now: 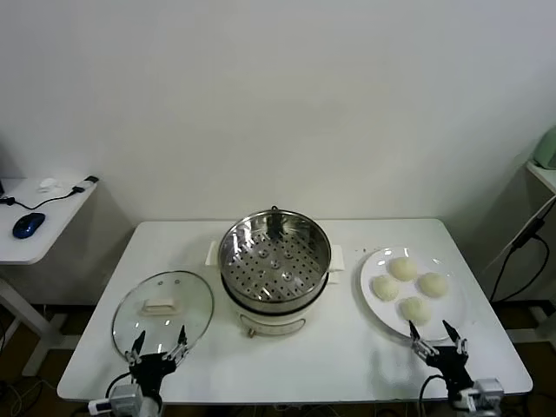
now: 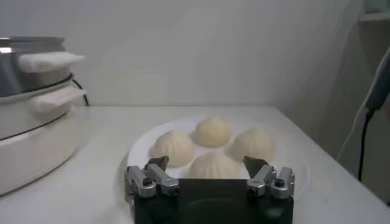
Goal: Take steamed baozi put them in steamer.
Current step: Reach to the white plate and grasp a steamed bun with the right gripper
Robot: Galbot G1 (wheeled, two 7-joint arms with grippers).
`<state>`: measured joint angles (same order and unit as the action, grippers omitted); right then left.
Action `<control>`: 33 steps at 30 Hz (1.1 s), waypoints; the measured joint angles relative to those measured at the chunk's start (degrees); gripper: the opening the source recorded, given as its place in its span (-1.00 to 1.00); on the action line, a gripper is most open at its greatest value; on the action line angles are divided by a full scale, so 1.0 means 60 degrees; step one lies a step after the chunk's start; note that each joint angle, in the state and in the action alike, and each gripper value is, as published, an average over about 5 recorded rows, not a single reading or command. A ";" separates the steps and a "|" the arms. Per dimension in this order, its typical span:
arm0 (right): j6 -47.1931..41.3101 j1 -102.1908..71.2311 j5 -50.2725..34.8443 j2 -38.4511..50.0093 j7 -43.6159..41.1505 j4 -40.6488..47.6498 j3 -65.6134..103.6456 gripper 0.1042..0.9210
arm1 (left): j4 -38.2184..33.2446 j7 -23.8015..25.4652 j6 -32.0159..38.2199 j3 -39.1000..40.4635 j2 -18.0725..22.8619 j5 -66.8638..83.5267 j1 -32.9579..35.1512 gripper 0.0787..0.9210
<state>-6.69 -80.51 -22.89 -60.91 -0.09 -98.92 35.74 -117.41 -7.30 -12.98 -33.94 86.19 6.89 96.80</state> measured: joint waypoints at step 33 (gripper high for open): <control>0.2042 1.4390 0.3606 0.3783 -1.1351 0.7610 -1.3365 0.76 | 0.0329 0.0044 0.0270 0.0129 -0.0209 -0.0042 0.0042 0.77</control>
<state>5.56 5.83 -1.25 -38.21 -68.19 -53.26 -44.45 -115.43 -7.04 -11.36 -33.17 84.94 6.64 97.05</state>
